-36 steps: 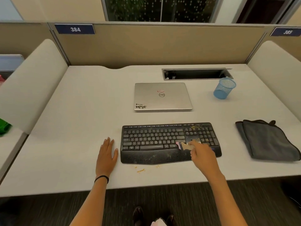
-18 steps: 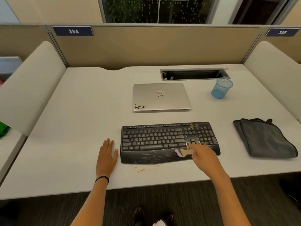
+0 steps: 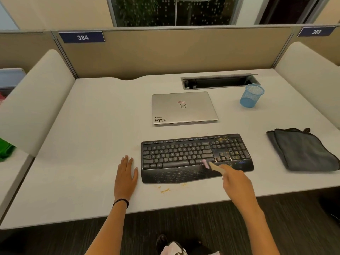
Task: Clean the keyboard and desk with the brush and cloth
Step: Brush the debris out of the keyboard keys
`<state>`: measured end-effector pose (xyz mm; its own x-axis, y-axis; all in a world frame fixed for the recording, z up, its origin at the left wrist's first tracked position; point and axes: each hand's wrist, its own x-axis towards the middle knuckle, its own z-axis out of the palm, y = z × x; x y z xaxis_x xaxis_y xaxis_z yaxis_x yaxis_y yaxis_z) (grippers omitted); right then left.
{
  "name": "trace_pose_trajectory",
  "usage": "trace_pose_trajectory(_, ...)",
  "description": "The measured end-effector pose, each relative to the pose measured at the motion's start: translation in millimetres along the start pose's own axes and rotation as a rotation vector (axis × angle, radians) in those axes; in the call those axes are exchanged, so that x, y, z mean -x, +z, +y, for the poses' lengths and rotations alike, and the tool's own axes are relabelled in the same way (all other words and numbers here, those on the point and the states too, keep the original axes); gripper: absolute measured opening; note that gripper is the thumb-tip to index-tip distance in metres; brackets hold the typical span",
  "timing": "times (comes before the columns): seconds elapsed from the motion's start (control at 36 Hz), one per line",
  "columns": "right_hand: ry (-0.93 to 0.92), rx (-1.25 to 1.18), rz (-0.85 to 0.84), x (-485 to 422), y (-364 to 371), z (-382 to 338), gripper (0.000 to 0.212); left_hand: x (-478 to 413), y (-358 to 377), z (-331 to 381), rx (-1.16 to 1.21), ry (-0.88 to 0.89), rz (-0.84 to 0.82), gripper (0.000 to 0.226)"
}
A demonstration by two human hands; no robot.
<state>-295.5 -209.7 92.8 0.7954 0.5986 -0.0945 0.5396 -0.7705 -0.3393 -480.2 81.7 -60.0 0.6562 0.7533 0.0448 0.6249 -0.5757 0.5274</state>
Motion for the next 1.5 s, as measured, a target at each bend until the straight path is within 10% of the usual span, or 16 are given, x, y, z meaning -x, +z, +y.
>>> trace_pose_trajectory(1.5, -0.353, 0.009, -0.137, 11.5, 15.9, -14.5, 0.033, 25.0, 5.8, -2.7, -0.021, 0.013, -0.038, 0.068)
